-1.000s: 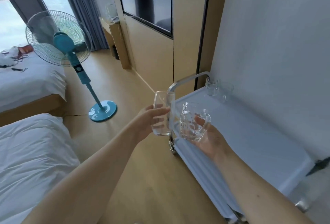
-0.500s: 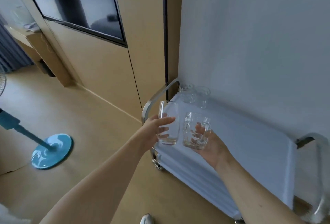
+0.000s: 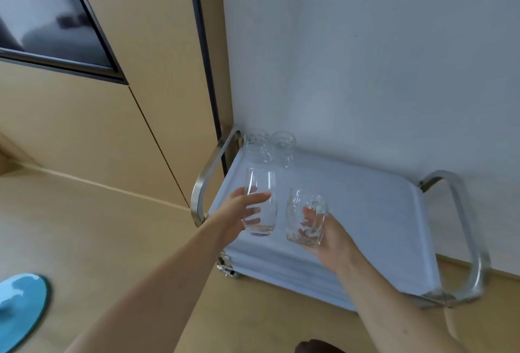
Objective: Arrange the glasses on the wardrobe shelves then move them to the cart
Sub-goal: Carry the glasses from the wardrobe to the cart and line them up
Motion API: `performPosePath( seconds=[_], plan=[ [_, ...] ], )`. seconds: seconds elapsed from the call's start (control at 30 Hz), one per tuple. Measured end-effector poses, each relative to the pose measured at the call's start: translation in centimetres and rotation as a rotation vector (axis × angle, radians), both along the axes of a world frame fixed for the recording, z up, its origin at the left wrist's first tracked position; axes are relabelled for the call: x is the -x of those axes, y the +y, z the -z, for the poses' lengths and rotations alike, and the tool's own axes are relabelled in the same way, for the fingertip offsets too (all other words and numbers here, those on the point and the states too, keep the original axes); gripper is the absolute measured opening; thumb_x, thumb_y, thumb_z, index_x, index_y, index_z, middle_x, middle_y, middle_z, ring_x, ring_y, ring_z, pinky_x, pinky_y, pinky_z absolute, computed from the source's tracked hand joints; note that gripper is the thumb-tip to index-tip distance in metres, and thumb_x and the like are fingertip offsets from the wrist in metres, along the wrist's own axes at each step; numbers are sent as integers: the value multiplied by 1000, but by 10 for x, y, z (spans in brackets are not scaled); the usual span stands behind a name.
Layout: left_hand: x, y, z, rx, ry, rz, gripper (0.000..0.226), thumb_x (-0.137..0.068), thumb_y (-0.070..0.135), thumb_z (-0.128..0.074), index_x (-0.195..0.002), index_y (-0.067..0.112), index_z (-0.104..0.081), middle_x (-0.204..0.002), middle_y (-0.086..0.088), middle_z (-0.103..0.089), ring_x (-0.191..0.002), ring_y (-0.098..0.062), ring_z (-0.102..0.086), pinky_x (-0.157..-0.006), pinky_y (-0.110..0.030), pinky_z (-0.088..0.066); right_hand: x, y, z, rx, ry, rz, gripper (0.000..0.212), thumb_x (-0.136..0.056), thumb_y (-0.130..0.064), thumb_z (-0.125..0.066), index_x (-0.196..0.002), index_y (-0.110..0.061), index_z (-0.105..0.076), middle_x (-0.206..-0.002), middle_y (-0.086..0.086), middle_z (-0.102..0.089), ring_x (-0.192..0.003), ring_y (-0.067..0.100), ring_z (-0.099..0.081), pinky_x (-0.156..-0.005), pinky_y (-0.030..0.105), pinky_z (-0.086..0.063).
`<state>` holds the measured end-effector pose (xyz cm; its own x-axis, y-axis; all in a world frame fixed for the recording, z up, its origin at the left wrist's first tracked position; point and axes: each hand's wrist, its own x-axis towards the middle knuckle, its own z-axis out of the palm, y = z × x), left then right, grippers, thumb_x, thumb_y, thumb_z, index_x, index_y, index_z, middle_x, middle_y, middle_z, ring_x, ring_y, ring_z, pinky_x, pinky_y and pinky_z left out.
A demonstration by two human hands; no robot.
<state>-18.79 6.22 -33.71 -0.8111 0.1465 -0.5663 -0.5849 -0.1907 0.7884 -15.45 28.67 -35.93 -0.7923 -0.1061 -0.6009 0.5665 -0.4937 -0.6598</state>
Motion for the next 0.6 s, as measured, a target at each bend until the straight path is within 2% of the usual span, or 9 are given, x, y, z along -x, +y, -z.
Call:
performPosePath(
  seconds=[0.07, 0.13, 0.17, 0.2, 0.27, 0.33, 0.4, 0.5, 0.6],
  plan=[
    [9, 8, 7, 10, -9, 11, 96, -46, 46, -96, -131, 24, -58, -129, -6, -63, -118, -25, -62, -89, -39, -59, 4, 8, 6, -35, -6, 25, 34, -89, -14, -69, -123, -9, -67, -120, 12, -69, -97, 31, -72, -78, 42, -58],
    [19, 17, 14, 25, -19, 30, 91, -50, 44, -96, -130, 25, -57, -129, -6, -62, -118, -24, -62, -96, -42, -57, 9, 19, 13, -71, -23, 51, 41, -99, -20, -63, -138, -7, -59, -135, 14, -64, -120, 36, -64, -91, 47, -56],
    [24, 22, 18, 41, -20, 44, 88, -53, 43, -96, -130, 26, -56, -130, -6, -62, -118, -23, -61, -98, -44, -56, 13, 24, 17, -92, -30, 60, 43, -101, -21, -62, -141, -6, -56, -137, 15, -62, -125, 38, -60, -95, 49, -54],
    [30, 28, 22, 63, -18, 55, 86, -54, 42, -95, -129, 27, -56, -129, -6, -61, -117, -23, -61, -100, -44, -55, 17, 30, 22, -111, -35, 65, 44, -101, -21, -61, -141, -4, -55, -136, 16, -61, -124, 38, -60, -96, 49, -53],
    [40, 38, 30, 108, -7, 63, 88, -51, 43, -95, -127, 28, -55, -128, -6, -61, -117, -23, -61, -100, -44, -54, 28, 39, 28, -149, -30, 72, 41, -98, -20, -64, -134, -2, -58, -128, 13, -67, -117, 32, -63, -86, 46, -56],
    [51, 49, 37, 140, -2, 49, 94, -48, 43, -96, -130, 27, -52, -127, -6, -61, -116, -23, -61, -98, -41, -53, 41, 48, 34, -176, -31, 92, 43, -84, -21, -78, -122, -7, -63, -115, 6, -73, -106, 27, -69, -77, 43, -58],
    [63, 59, 42, 185, -14, 32, 99, -49, 39, -98, -133, 23, -49, -127, -6, -60, -115, -21, -62, -96, -38, -51, 57, 58, 42, -205, -39, 81, 54, -71, -22, -83, -120, -10, -65, -108, 6, -75, -98, 25, -72, -80, 46, -58],
    [84, 74, 51, 259, -29, 19, 89, -58, 28, -100, -130, 21, -48, -124, -3, -60, -110, -18, -62, -93, -38, -50, 82, 72, 51, -263, -4, 17, 53, -67, -20, -87, -115, -7, -69, -102, 9, -75, -85, 25, -72, -70, 37, -57],
    [105, 88, 59, 355, -7, 18, 88, -59, 27, -100, -129, 22, -46, -124, 1, -58, -110, -18, -62, -98, -41, -51, 108, 81, 59, -319, 37, 19, 53, -65, -7, -90, -114, -5, -69, -100, 11, -74, -90, 29, -69, -70, 33, -52]
  ],
)
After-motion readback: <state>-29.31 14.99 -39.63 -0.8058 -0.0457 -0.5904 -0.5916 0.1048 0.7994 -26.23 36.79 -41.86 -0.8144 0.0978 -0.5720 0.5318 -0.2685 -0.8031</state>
